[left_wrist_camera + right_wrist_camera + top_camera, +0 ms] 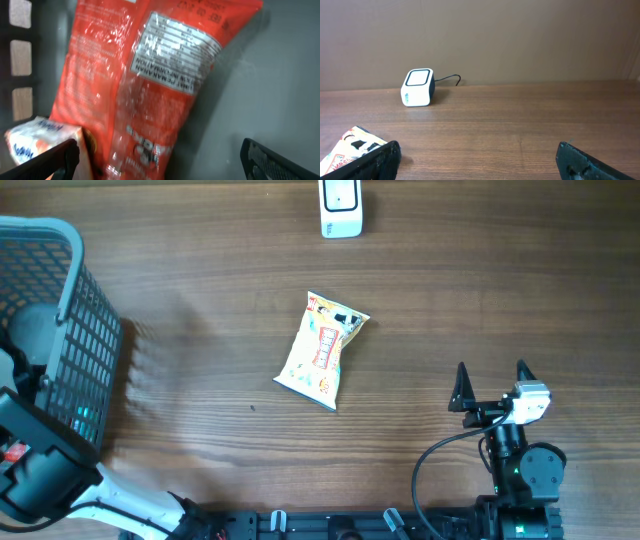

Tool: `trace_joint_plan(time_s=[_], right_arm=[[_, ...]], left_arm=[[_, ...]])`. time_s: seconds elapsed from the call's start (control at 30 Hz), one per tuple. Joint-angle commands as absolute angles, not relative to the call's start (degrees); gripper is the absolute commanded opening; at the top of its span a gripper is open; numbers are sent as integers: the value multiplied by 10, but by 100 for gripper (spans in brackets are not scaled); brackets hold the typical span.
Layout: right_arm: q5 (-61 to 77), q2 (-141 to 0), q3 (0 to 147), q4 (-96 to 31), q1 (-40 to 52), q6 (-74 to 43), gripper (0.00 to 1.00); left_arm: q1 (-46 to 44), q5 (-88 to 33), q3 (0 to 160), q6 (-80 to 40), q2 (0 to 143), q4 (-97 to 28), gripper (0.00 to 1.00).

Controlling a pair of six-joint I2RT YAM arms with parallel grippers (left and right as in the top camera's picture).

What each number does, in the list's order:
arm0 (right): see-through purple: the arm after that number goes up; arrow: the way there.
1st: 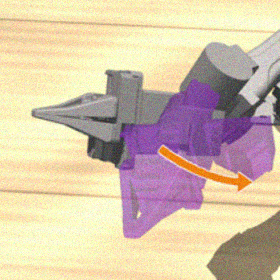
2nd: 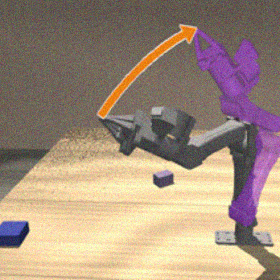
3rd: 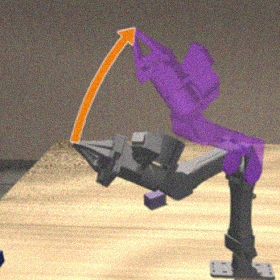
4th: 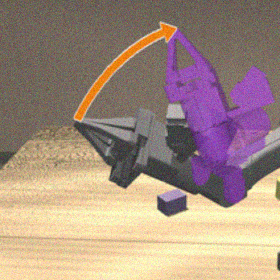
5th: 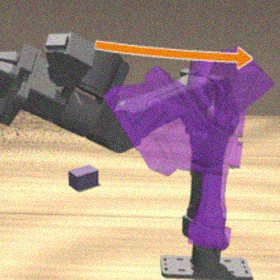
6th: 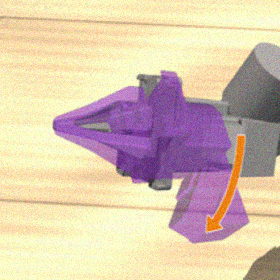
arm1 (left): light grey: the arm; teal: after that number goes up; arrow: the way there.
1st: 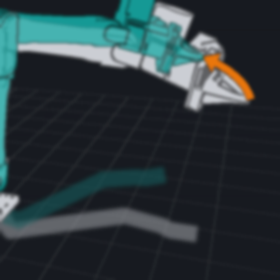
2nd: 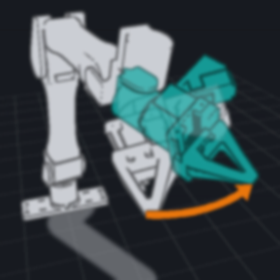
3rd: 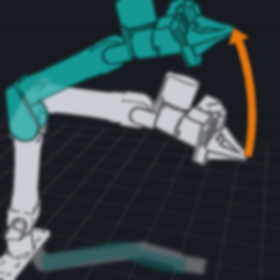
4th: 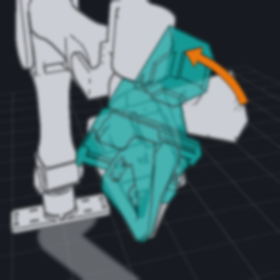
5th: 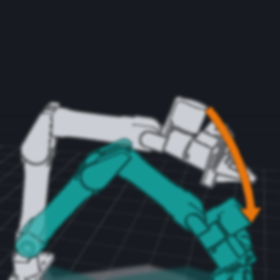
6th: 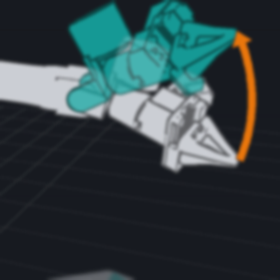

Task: Scan the item barcode
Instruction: 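Pick the red snack bag from the basket with the left gripper, place on table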

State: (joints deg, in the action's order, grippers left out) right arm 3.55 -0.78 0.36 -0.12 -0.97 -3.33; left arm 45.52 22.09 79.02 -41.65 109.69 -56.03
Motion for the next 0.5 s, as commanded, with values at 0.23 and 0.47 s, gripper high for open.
trace_joint_plan(time_s=[0.23, 0.47], right_arm=[[30, -4, 3, 0, -12, -31, 100], [30, -4, 3, 0, -12, -31, 100]], left_arm=[[484, 240, 767, -407, 1107, -531, 92], [484, 241, 767, -394, 1139, -529, 56]])
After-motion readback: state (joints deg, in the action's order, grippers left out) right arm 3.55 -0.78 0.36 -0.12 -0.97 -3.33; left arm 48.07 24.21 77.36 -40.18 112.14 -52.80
